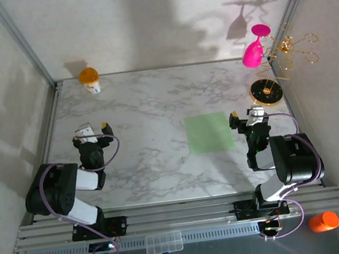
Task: Fold a paper plane with a square sheet of paper (pick it up from the middle)
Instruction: Move the square sheet of paper to the center of the table.
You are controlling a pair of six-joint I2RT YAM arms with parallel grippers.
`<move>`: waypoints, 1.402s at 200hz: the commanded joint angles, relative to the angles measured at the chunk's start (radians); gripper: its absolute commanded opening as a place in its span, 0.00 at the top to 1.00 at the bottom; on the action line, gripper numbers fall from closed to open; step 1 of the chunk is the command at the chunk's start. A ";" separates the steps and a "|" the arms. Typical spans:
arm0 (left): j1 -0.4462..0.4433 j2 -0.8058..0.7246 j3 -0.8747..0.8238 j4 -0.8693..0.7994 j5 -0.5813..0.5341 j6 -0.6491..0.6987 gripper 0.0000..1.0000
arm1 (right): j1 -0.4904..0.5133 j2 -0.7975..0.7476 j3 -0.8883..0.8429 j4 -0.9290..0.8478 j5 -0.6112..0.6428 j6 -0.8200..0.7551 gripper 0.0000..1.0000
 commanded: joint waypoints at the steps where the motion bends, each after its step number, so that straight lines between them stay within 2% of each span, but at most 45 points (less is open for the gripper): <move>1: 0.003 0.007 -0.002 0.018 0.015 0.010 0.01 | -0.004 0.006 0.011 0.037 -0.003 0.013 0.01; 191: 0.004 0.005 -0.005 0.024 0.017 0.010 0.01 | -0.003 -0.003 0.012 0.035 -0.012 0.004 0.01; 216: 0.000 -0.055 0.000 -0.029 0.024 0.017 0.01 | 0.006 -0.132 0.050 -0.144 0.000 -0.005 0.01; 251: -0.013 -0.214 0.072 -0.270 -0.028 0.010 0.01 | 0.022 -0.289 0.218 -0.504 0.069 0.050 0.01; 280: -0.018 -0.316 0.168 -0.506 -0.050 -0.155 0.01 | 0.046 -0.260 0.444 -0.916 0.078 0.191 0.01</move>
